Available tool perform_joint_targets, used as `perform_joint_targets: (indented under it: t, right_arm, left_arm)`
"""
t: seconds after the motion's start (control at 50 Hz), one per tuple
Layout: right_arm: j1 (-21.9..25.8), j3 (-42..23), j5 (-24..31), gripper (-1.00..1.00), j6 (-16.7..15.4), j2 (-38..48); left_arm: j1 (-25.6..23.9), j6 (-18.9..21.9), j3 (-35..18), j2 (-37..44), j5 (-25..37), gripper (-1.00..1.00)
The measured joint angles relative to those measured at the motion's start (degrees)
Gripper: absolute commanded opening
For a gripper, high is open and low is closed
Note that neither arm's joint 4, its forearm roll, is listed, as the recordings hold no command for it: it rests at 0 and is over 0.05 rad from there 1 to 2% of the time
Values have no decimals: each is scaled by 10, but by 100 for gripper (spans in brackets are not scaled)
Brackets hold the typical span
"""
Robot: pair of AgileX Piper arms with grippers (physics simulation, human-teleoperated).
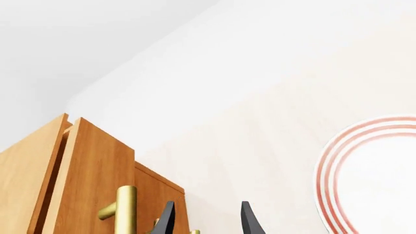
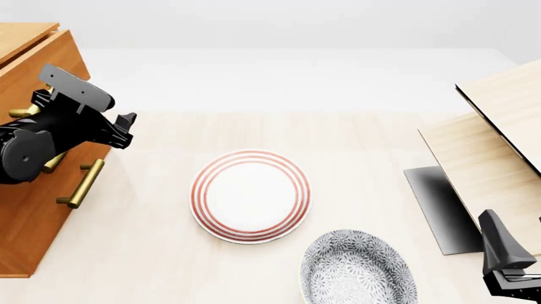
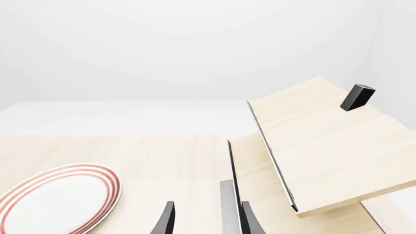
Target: Close the top drawer of the cabinet.
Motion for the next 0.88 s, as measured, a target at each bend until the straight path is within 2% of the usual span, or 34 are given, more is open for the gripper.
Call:
perform_joint_targets:
  t: [0.42, 0.88]
  right_arm:
    - [0, 0, 0, 100, 0, 0]
    - [0, 0, 0, 100, 0, 0]
  left_arm:
    - [66, 10, 14, -37, 18, 100]
    - [77, -10, 35, -47, 10, 100]
